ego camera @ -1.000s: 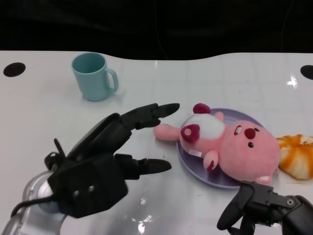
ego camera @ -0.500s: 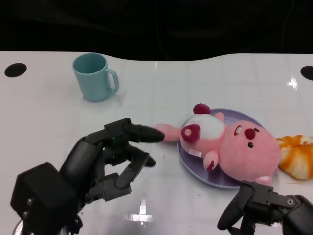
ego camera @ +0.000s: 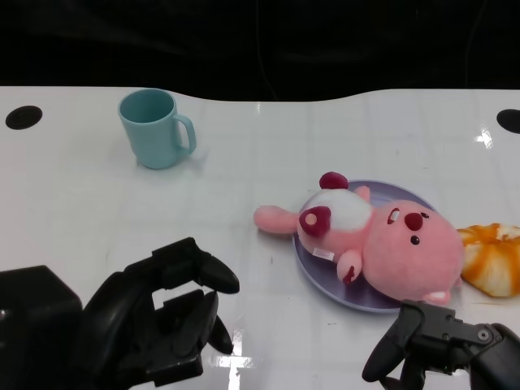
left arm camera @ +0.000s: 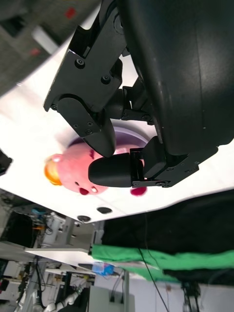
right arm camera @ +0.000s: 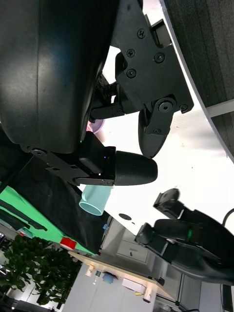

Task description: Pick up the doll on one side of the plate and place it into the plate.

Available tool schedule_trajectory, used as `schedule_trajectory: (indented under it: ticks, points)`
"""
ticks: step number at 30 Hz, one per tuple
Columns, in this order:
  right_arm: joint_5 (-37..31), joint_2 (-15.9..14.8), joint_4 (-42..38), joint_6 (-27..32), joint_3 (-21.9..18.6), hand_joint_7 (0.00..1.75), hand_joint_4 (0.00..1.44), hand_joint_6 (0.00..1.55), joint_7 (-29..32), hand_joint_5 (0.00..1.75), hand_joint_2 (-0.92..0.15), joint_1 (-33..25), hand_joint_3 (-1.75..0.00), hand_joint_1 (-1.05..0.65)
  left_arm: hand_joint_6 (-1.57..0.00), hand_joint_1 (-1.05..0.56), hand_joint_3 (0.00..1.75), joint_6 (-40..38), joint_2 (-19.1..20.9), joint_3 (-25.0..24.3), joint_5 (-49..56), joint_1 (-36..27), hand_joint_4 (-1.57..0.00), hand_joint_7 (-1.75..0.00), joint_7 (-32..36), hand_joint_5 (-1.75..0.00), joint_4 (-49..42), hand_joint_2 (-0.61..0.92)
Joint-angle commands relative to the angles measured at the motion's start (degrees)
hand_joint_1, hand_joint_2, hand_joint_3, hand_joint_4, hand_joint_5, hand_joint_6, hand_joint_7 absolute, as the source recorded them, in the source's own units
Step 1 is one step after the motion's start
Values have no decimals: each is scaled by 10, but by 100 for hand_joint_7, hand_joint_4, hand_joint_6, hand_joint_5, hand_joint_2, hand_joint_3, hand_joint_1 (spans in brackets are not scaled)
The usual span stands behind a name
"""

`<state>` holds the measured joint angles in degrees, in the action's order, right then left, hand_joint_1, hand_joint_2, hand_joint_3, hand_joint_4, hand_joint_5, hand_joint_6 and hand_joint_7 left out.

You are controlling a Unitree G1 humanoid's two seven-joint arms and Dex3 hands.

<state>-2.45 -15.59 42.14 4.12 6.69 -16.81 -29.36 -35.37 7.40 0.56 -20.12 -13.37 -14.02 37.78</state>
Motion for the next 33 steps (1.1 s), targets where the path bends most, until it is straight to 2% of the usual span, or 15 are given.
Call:
schedule_trajectory:
  ticks: [1,19,33]
  points:
    - [9,-5,-1,0,-9,130,64,58,-3,160,-76,0,-67,-25,-62,-22,125,-18,22,-12,-22,-13,-71,-156,-11,-174,14,48]
    - [7,-6,-10,-21,-24,130,66,59,-4,159,-75,-9,-68,-26,-62,-28,118,-8,47,-4,-58,-12,-75,-163,-46,-175,-53,49]
    - [-2,1,1,-19,-21,130,67,60,5,160,-74,-20,-69,-25,-61,-29,119,-4,54,-1,-55,-14,-74,-162,-54,-175,-59,48]
